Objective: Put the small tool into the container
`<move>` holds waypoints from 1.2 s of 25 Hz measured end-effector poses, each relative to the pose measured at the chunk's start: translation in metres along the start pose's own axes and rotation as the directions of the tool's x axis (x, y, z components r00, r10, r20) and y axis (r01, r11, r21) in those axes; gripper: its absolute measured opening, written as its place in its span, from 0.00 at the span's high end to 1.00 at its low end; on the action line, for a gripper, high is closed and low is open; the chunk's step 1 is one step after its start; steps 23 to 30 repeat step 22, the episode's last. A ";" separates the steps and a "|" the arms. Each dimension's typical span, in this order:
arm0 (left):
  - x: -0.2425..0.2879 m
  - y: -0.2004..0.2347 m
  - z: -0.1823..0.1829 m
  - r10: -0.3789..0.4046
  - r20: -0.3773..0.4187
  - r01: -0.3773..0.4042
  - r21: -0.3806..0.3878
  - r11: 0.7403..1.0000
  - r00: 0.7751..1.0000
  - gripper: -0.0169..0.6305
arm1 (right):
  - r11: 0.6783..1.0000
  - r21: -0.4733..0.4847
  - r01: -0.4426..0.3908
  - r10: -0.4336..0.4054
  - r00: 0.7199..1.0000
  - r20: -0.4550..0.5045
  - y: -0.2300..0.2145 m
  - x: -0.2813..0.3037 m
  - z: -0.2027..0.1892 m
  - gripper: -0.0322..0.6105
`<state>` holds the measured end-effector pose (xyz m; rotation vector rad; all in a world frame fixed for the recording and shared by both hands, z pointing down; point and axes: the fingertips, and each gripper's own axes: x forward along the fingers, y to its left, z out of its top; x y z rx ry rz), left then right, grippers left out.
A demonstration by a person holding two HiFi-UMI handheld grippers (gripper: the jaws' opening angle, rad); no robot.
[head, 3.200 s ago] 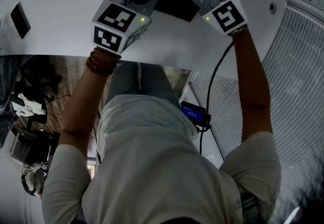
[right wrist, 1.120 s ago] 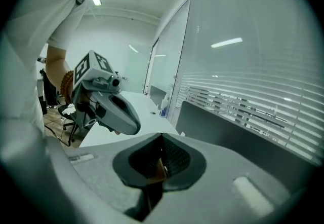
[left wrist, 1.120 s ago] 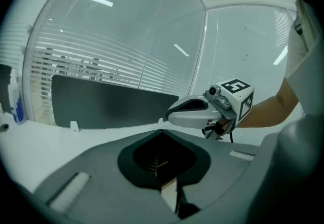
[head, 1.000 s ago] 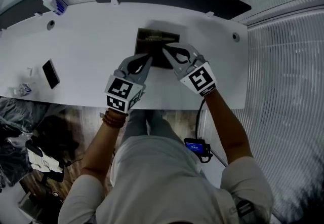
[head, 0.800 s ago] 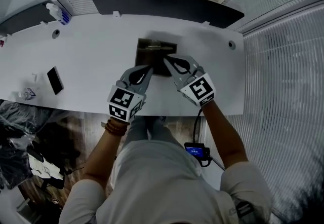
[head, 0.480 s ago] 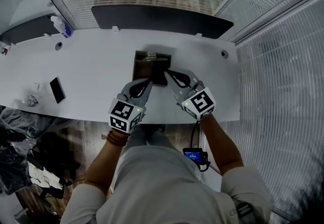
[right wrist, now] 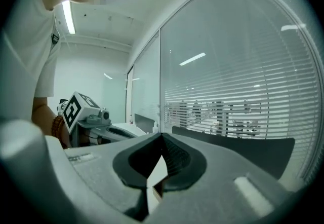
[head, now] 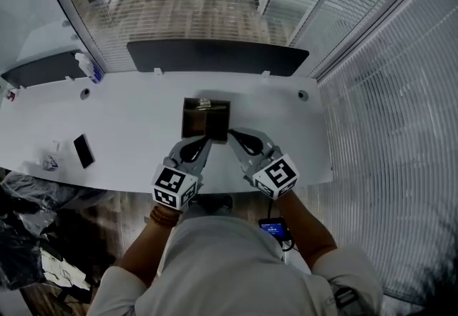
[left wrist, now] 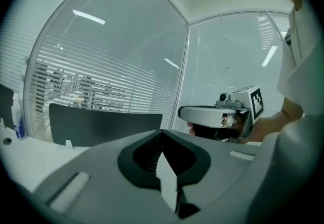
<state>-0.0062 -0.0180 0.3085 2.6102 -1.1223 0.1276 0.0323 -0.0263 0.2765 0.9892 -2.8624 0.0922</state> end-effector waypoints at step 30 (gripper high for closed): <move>-0.017 -0.045 0.042 -0.031 0.117 0.026 0.047 0.999 0.993 0.97 | 0.996 0.047 0.070 -0.076 0.986 0.150 0.025 -0.049 0.060 0.95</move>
